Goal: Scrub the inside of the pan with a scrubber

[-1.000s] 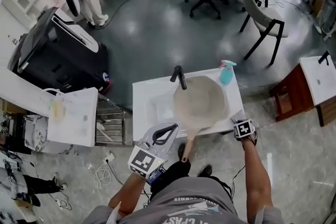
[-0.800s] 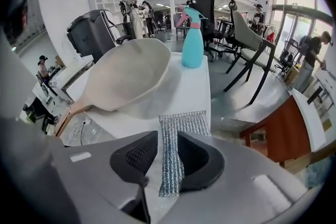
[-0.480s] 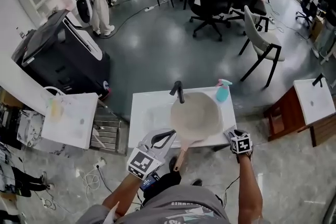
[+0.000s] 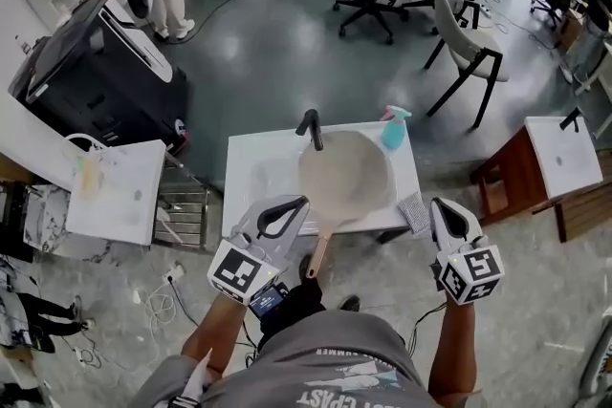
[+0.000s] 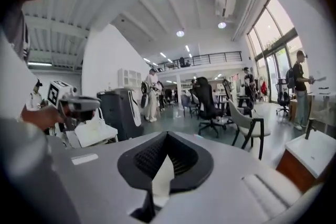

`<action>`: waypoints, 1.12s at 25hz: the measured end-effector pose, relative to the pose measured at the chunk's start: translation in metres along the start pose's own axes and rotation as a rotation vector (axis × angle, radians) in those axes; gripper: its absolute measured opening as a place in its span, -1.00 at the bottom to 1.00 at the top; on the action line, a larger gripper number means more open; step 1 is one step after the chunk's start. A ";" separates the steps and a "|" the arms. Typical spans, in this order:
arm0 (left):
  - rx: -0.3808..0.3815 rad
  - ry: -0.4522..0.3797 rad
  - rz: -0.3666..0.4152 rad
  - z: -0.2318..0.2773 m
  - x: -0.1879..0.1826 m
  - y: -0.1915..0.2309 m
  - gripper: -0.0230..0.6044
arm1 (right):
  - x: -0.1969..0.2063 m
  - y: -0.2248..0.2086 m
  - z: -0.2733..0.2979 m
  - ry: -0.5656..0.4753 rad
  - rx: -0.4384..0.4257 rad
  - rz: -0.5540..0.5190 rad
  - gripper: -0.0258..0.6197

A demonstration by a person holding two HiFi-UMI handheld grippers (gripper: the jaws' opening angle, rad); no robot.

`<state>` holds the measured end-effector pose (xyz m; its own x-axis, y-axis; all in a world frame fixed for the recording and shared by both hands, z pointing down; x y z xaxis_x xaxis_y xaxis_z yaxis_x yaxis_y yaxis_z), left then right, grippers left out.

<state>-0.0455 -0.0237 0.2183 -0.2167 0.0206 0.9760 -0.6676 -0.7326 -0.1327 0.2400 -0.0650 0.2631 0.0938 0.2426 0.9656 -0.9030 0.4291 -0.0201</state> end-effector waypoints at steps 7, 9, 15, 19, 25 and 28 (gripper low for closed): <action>-0.017 -0.051 -0.035 -0.016 -0.017 -0.021 -0.92 | -0.057 0.039 -0.084 -0.168 -0.087 -0.032 -0.92; -0.019 -0.056 -0.031 -0.018 -0.018 -0.028 -0.92 | -0.059 0.044 -0.098 -0.186 -0.096 -0.050 -0.92; -0.004 -0.047 -0.033 -0.014 -0.011 -0.045 -0.92 | -0.048 0.044 -0.113 -0.166 -0.091 -0.067 -0.92; 0.001 -0.056 -0.008 -0.014 -0.011 -0.049 -0.92 | -0.046 0.039 -0.119 -0.161 -0.076 -0.068 -0.92; -0.012 -0.041 -0.013 -0.015 -0.015 -0.051 -0.92 | -0.040 0.036 -0.123 -0.146 -0.066 -0.059 -0.92; -0.003 -0.045 -0.017 -0.015 -0.010 -0.051 -0.92 | -0.039 0.037 -0.122 -0.142 -0.067 -0.055 -0.92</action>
<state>-0.0200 0.0239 0.2125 -0.1731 0.0023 0.9849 -0.6731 -0.7303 -0.1166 0.2545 0.0479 0.1933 0.0782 0.0937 0.9925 -0.8679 0.4963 0.0216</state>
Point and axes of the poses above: the fingertips, and each gripper's own axes: z forward along the fingers, y to its left, x out of its underside, the point moved 5 cm from there along -z, backward along the fingers, and after that the axes turned 9 degrees about x, right-handed, at the moved point
